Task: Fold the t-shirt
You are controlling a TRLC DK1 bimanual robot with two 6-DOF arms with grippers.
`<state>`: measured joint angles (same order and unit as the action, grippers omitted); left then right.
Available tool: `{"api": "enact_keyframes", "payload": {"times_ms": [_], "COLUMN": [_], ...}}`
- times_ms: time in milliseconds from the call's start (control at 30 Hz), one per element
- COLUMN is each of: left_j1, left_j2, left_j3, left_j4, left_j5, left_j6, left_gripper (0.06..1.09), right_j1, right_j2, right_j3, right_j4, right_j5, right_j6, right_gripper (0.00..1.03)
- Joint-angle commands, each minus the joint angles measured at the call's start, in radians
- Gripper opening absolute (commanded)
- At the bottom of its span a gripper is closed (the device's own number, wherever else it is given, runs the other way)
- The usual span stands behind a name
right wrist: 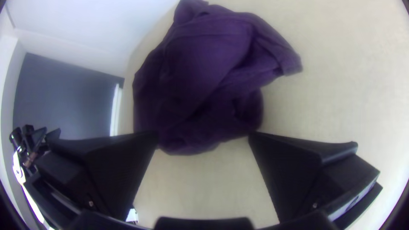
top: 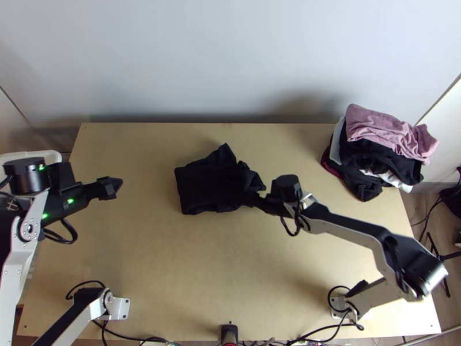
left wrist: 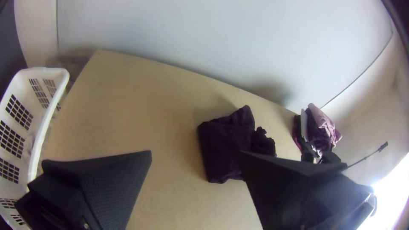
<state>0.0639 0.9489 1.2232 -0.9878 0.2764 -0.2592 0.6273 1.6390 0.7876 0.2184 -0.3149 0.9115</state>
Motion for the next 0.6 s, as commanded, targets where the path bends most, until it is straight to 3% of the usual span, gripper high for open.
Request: {"api": "enact_keyframes", "payload": {"times_ms": [0,400,500,567], "left_j1": [0.056,0.14,0.151,0.154], "left_j2": [-0.041,-0.039,-0.03,-0.022], "left_j3": [-0.011,0.001,-0.008,-0.016], "left_j4": [-0.017,-0.031,-0.029,-0.029], "left_j5": [-0.002,-0.002,-0.002,-0.002], "left_j6": [-0.006,0.078,0.086,0.09], "left_gripper": [1.04,1.04,1.04,1.04], "right_j1": [-0.009,0.029,0.032,0.035], "right_j2": [0.14,0.315,0.381,0.398], "right_j3": [0.094,0.297,0.418,0.478], "right_j4": [0.049,-0.005,-0.111,-0.148], "right_j5": [-0.003,-0.038,-0.047,-0.047], "right_j6": [0.055,0.069,0.041,0.004], "right_gripper": [0.98,0.95,0.78,0.44]}}
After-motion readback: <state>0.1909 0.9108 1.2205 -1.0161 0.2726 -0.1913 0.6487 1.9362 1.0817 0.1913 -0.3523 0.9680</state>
